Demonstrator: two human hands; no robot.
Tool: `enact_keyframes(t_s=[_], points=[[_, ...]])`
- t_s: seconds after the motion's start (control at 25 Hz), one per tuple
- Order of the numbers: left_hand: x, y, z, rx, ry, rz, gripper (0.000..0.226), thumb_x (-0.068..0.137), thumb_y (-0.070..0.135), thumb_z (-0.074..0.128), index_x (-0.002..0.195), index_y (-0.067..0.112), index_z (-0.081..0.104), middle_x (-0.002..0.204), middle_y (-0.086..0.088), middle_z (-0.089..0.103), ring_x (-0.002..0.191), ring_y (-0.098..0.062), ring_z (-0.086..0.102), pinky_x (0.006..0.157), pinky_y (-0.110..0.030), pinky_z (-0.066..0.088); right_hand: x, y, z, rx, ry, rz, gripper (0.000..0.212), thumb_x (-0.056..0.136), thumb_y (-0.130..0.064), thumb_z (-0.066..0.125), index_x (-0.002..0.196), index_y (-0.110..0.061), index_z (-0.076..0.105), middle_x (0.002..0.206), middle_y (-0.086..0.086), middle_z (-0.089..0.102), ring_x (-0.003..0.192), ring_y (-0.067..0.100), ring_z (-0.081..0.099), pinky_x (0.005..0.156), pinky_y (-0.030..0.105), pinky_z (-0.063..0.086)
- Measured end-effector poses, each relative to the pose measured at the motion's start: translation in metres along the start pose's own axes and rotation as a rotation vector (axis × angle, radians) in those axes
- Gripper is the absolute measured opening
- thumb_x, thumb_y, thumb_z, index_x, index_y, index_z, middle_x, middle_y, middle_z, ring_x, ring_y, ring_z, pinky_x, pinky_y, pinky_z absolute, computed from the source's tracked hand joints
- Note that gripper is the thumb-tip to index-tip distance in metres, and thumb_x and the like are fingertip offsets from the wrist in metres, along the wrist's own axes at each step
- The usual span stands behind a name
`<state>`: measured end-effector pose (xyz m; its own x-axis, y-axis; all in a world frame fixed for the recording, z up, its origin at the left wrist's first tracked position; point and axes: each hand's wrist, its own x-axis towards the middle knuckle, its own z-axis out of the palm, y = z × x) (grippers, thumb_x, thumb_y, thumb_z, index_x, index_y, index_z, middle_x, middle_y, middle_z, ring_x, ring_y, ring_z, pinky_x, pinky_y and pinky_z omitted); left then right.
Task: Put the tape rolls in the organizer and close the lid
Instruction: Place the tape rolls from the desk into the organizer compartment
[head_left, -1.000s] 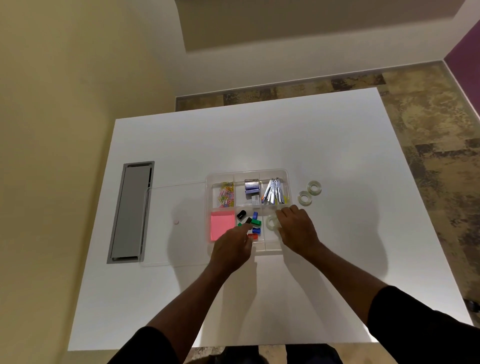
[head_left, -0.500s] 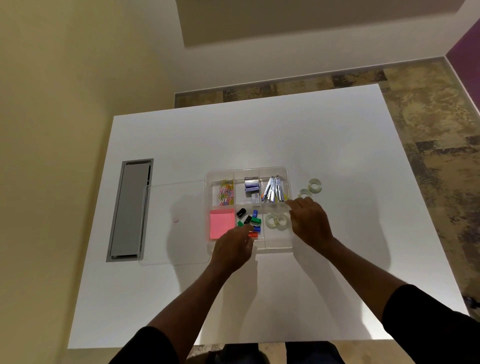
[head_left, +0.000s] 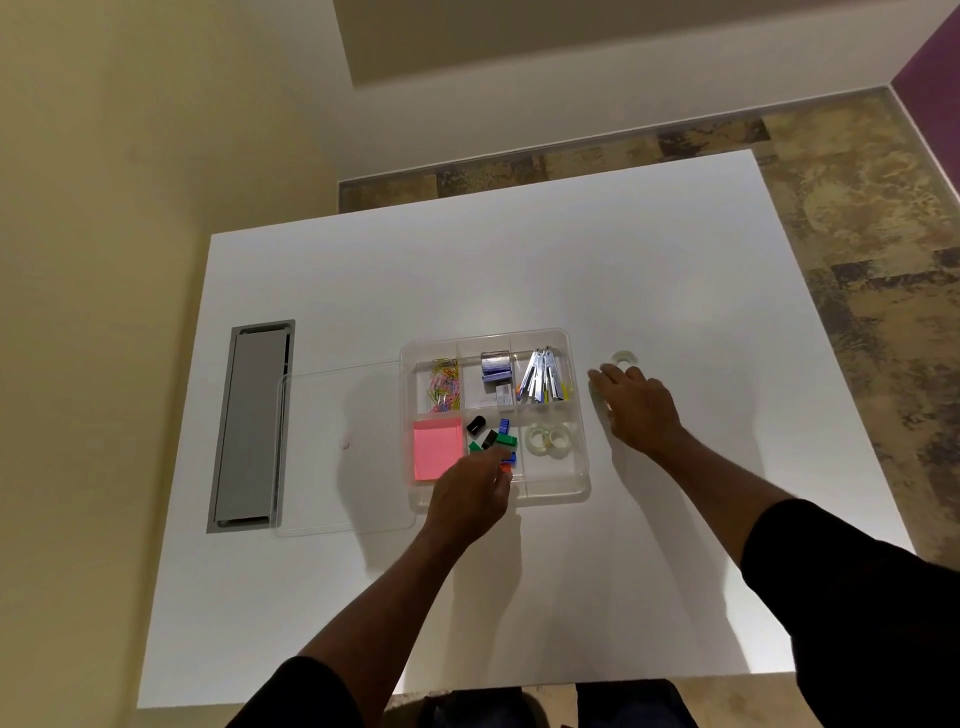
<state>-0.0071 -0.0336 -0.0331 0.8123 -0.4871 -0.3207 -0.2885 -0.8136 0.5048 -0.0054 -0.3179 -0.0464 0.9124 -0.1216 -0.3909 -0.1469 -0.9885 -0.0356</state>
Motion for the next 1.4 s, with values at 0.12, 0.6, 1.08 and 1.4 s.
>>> enact_keyframes(t_s=[0.12,0.6,1.08,1.4], points=[[0.001,-0.001,0.0,0.016,0.002,-0.004,0.032,0.107,0.026,0.057,0.137,0.016,0.065,0.117,-0.007,0.078,0.093,-0.02,0.073,0.078,-0.034,0.061,-0.001,-0.003,0.006,-0.097,-0.008,-0.016,0.047,0.096,-0.007,0.055,0.141,-0.017,0.051,0.141,0.003,0.057,0.126,0.03,0.059,0.089,0.041,0.057],[-0.003,-0.005,-0.003,0.006,0.016,0.002,0.028,0.106,0.027,0.058,0.131,0.017,0.068,0.111,-0.007,0.078,0.088,-0.02,0.072,0.072,-0.031,0.056,-0.032,-0.016,0.02,0.447,0.152,0.15,0.047,0.088,-0.013,0.072,0.133,-0.011,0.059,0.128,0.012,0.061,0.115,0.035,0.06,0.085,0.045,0.058],[-0.011,-0.013,-0.005,-0.022,0.024,0.007,0.023,0.105,0.025,0.061,0.124,0.016,0.07,0.104,-0.007,0.077,0.086,-0.021,0.071,0.076,-0.039,0.063,-0.034,-0.056,0.013,0.111,-0.007,-0.214,0.051,0.09,-0.038,0.08,0.136,-0.025,0.063,0.13,-0.001,0.071,0.115,0.021,0.062,0.091,0.036,0.057],[-0.013,-0.02,-0.003,-0.024,0.038,0.01,0.025,0.104,0.024,0.061,0.126,0.018,0.071,0.109,-0.006,0.079,0.088,-0.019,0.072,0.073,-0.032,0.06,-0.034,-0.051,0.009,0.193,0.034,-0.184,0.041,0.093,-0.026,0.077,0.133,-0.023,0.068,0.131,0.0,0.071,0.117,0.024,0.063,0.09,0.041,0.059]])
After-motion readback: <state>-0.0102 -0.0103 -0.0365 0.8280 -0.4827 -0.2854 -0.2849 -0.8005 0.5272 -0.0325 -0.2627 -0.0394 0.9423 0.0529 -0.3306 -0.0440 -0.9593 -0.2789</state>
